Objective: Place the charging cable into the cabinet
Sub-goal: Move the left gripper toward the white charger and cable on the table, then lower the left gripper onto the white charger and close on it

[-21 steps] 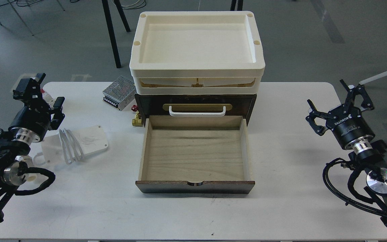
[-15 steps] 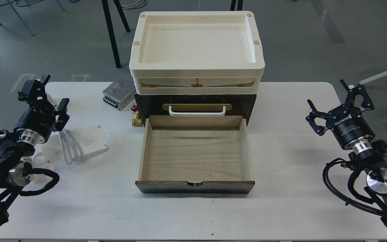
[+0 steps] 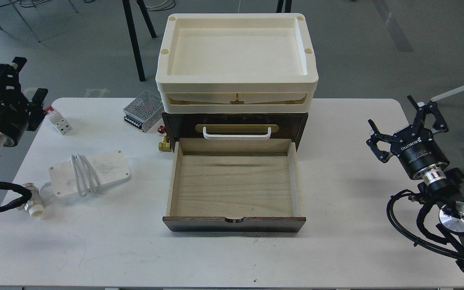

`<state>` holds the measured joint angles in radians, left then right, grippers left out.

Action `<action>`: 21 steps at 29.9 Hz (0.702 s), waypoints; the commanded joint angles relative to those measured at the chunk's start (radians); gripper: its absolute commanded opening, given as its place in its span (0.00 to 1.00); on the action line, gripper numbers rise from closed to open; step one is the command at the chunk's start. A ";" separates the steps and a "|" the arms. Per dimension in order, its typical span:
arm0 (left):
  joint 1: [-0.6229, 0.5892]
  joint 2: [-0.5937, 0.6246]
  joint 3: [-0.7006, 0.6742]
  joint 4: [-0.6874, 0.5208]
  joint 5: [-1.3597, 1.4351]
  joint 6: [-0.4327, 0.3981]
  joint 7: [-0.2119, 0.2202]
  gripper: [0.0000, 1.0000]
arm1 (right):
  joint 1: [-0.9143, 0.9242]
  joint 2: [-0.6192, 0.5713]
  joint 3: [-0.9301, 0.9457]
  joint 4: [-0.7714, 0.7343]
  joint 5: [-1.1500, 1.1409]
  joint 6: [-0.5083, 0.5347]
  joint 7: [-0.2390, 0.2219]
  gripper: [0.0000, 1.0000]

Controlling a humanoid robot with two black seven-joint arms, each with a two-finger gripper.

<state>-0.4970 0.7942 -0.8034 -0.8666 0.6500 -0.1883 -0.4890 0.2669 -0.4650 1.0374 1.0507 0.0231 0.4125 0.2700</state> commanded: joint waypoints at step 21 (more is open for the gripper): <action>-0.038 0.289 0.326 -0.284 0.919 -0.094 0.000 0.99 | 0.000 -0.001 0.001 0.000 0.000 0.006 0.000 0.99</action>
<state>-0.5442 1.0875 -0.5148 -1.1512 1.5636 -0.3024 -0.4890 0.2668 -0.4663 1.0379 1.0507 0.0230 0.4183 0.2700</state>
